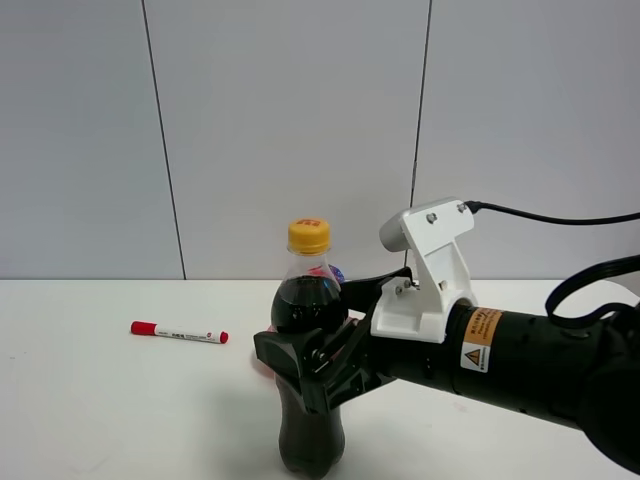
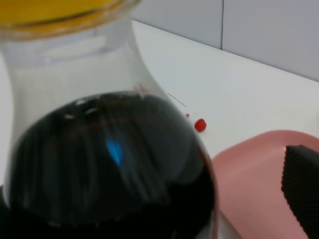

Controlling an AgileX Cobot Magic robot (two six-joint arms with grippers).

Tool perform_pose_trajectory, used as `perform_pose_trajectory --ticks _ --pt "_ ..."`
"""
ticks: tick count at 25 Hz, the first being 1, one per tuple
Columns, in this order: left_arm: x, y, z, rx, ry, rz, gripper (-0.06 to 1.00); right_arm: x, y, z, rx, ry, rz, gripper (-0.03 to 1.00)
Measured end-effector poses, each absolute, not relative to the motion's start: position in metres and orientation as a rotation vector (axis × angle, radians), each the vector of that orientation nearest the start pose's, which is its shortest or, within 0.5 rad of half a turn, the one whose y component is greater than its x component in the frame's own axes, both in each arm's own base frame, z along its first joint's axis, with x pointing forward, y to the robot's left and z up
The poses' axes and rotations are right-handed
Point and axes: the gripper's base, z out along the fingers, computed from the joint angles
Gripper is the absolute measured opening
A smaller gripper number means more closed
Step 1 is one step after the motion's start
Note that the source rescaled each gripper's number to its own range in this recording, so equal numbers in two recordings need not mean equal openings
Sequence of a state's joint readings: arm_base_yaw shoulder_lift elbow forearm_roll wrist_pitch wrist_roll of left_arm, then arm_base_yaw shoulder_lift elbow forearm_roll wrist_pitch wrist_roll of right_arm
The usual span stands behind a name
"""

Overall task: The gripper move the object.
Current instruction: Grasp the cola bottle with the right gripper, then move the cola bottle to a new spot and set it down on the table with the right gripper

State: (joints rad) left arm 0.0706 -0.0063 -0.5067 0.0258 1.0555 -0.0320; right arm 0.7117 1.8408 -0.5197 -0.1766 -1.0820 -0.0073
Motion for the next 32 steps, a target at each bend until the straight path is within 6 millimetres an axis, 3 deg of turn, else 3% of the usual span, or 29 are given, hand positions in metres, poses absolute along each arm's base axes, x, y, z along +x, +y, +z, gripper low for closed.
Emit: perform_pose_trajectory --ticks 19,22,27,28,32 --pt "-0.0066 0.0016 0.2795 -0.105 2.023 0.055 1.0 0.2268 0.2145 0.1339 -0.755 1.586 0.631 0.99" --pt "-0.0066 0.0016 0.2795 -0.105 2.023 0.055 1.0 0.2283 0.2139 0.1344 -0.728 1.592 0.629 0.76" --pt "-0.0066 0.0016 0.2795 -0.105 2.023 0.055 1.0 0.2288 0.2136 0.1337 -0.698 1.604 0.649 0.06" --pt "-0.0066 0.0016 0.2795 -0.105 2.023 0.055 1.0 0.2291 0.2134 0.1335 -0.687 1.61 0.653 0.0" --pt "-0.0066 0.0016 0.2795 -0.105 2.023 0.055 1.0 0.23 0.2126 0.1337 -0.66 1.62 0.658 0.0"
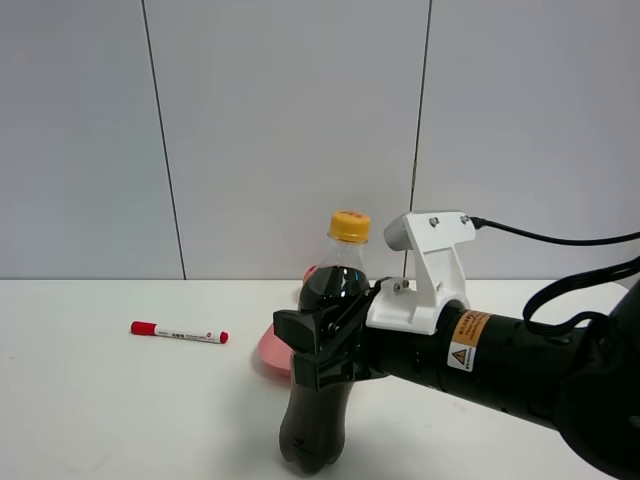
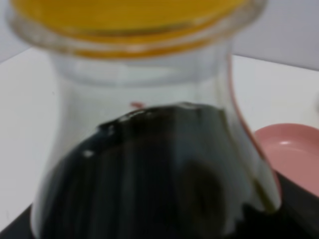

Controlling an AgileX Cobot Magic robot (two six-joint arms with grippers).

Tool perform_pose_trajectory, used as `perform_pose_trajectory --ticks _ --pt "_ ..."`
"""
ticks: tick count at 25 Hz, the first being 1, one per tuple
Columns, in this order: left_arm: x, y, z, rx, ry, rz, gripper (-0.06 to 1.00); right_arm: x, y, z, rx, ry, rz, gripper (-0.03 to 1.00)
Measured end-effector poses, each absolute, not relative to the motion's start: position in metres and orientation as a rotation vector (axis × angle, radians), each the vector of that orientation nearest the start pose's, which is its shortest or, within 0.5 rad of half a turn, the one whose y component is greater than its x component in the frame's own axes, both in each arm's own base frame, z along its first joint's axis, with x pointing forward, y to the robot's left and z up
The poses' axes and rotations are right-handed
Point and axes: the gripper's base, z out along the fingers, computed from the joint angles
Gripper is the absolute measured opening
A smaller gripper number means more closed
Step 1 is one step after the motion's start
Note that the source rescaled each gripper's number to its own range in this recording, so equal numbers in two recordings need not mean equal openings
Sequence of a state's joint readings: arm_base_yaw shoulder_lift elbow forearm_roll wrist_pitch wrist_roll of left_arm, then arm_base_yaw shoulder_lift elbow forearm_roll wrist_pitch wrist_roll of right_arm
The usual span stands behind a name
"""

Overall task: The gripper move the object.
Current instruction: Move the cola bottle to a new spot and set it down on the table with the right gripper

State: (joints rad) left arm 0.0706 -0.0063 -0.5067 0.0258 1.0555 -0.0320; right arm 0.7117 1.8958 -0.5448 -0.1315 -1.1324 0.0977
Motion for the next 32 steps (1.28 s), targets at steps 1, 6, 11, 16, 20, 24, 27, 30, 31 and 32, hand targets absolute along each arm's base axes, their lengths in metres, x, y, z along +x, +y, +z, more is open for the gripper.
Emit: perform_pose_trajectory --ticks 1,6,11,16,20,24,27,30,31,32 --pt "-0.007 0.002 0.28 -0.105 2.023 0.055 1.0 0.23 0.213 0.134 -0.66 1.619 0.658 0.0" --pt "-0.007 0.002 0.28 -0.105 2.023 0.055 1.0 0.229 0.213 0.134 -0.666 1.61 0.666 0.0" --pt "-0.007 0.002 0.28 -0.105 2.023 0.055 1.0 0.224 0.216 0.143 -0.732 1.577 0.698 0.0" --pt "-0.007 0.002 0.28 -0.105 2.023 0.055 1.0 0.225 0.219 0.187 -0.722 1.512 0.726 0.0" --pt "-0.007 0.002 0.28 -0.105 2.023 0.055 1.0 0.233 0.231 0.226 -0.809 1.506 0.701 0.0" --pt "-0.007 0.002 0.28 -0.105 2.023 0.055 1.0 0.252 0.252 0.275 -0.833 1.533 0.665 0.0" --pt "-0.007 0.002 0.28 -0.105 2.023 0.055 1.0 0.272 0.263 0.312 -0.753 1.552 0.649 0.0" --pt "-0.007 0.002 0.28 -0.105 2.023 0.055 1.0 0.293 0.277 0.342 -0.725 1.519 0.613 0.0" --pt "-0.007 0.002 0.28 -0.105 2.023 0.055 1.0 0.299 0.282 0.346 -0.727 1.511 0.6 0.0" --pt "-0.007 0.002 0.28 -0.105 2.023 0.055 1.0 0.306 0.287 0.349 -0.729 1.506 0.584 0.0"
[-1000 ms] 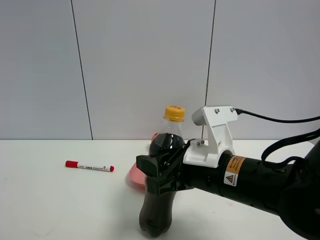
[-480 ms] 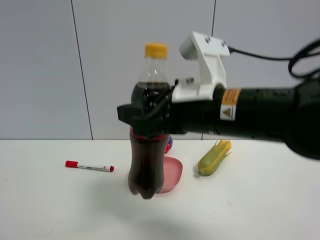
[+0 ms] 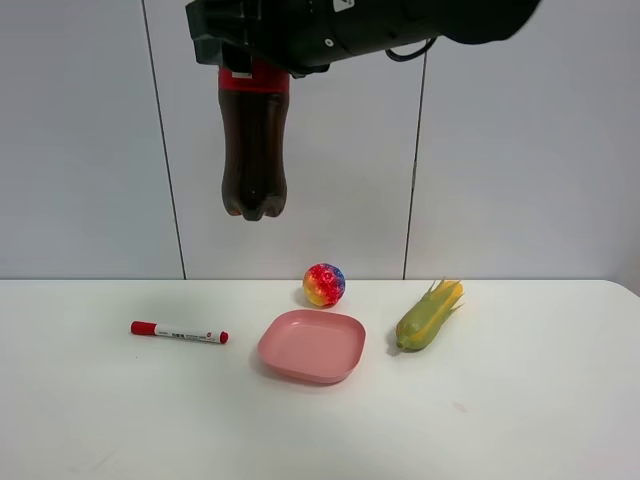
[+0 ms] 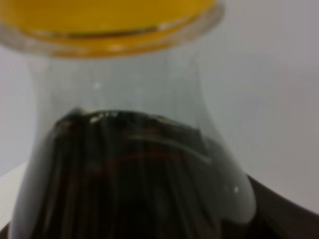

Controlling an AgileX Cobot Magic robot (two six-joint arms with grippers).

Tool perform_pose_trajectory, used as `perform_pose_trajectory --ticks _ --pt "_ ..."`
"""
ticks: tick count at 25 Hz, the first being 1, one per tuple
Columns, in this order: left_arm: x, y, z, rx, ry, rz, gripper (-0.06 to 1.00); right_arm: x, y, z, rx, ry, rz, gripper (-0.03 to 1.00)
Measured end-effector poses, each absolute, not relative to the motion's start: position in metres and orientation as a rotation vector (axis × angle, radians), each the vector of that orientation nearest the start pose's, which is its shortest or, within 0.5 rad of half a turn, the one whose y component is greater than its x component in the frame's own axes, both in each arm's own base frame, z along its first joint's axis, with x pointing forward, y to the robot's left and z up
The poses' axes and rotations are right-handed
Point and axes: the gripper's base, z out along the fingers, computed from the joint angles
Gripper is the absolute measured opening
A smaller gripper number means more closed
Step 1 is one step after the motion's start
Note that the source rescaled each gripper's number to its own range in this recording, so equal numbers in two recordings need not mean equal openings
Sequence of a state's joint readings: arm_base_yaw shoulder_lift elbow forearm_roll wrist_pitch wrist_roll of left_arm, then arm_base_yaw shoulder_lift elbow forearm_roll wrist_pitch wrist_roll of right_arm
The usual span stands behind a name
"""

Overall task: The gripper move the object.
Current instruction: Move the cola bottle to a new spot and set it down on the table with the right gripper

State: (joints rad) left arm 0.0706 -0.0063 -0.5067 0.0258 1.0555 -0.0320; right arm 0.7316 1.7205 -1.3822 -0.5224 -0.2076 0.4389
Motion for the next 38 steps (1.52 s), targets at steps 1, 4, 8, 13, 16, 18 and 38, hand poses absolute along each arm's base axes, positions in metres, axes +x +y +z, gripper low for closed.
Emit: perform_pose_trajectory --ticks 1,4,8,13,16,18,38 --pt "-0.007 0.002 0.28 -0.105 2.023 0.055 1.0 0.313 0.292 0.35 -0.727 1.511 0.57 0.0" --pt "-0.007 0.002 0.28 -0.105 2.023 0.055 1.0 0.333 0.306 0.348 -0.717 1.542 0.532 0.0" --pt "-0.007 0.002 0.28 -0.105 2.023 0.055 1.0 0.361 0.328 0.328 -0.714 1.585 0.5 0.0" --pt "-0.007 0.002 0.28 -0.105 2.023 0.055 1.0 0.389 0.353 0.298 -0.716 1.597 0.495 0.0" --pt "-0.007 0.002 0.28 -0.105 2.023 0.055 1.0 0.403 0.364 0.278 -0.718 1.613 0.486 0.0" --pt "-0.007 0.002 0.28 -0.105 2.023 0.055 1.0 0.411 0.371 0.265 -0.72 1.621 0.483 0.0" --pt "-0.007 0.002 0.28 -0.105 2.023 0.055 1.0 0.453 0.365 0.193 -0.732 1.618 0.46 0.0"
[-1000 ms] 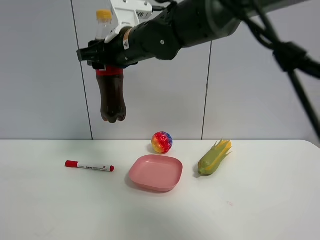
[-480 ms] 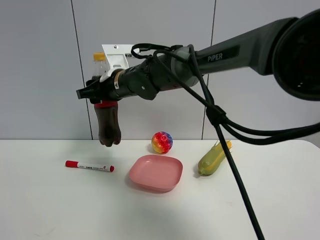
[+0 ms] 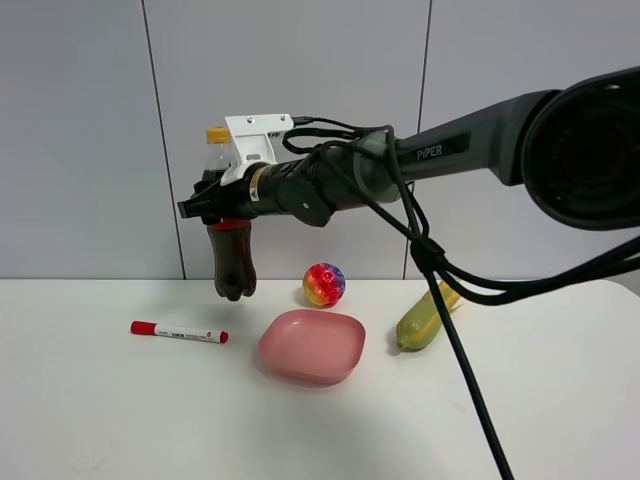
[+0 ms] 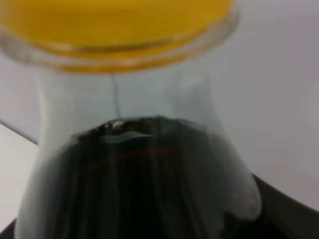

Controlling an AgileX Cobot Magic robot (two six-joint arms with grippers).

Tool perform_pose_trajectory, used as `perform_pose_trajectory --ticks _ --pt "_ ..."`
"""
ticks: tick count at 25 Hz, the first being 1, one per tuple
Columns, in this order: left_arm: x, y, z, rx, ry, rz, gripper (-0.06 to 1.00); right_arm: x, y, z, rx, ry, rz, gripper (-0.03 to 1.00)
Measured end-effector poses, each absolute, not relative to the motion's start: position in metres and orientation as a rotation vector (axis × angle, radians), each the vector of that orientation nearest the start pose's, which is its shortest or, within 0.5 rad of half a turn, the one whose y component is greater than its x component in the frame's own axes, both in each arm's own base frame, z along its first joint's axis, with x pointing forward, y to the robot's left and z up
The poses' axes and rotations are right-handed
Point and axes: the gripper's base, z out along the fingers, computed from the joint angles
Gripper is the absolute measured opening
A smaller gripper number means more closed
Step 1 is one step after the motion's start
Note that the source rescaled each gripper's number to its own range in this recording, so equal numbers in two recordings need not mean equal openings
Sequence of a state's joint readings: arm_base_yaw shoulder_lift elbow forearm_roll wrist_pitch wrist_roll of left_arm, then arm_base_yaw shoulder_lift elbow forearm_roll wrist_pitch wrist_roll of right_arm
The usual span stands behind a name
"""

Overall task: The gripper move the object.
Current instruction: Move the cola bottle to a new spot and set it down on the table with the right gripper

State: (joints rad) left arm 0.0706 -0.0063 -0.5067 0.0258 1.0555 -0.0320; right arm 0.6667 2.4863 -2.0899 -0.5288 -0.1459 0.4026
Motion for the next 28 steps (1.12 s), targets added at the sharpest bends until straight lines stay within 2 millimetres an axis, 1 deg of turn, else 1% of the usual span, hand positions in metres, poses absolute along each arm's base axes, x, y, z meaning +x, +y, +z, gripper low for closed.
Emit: perform_pose_trajectory --ticks 5,10,15,28 --pt "-0.007 0.002 0.28 -0.105 2.023 0.055 1.0 0.459 0.362 0.179 -0.806 1.566 0.402 0.0" --pt "-0.007 0.002 0.28 -0.105 2.023 0.055 1.0 0.462 0.36 0.169 -0.796 1.575 0.408 0.0" --pt "-0.007 0.002 0.28 -0.105 2.023 0.055 1.0 0.463 0.36 0.167 -0.74 1.585 0.45 0.0" --pt "-0.007 0.002 0.28 -0.105 2.023 0.055 1.0 0.466 0.356 0.168 -0.735 1.574 0.447 0.0"
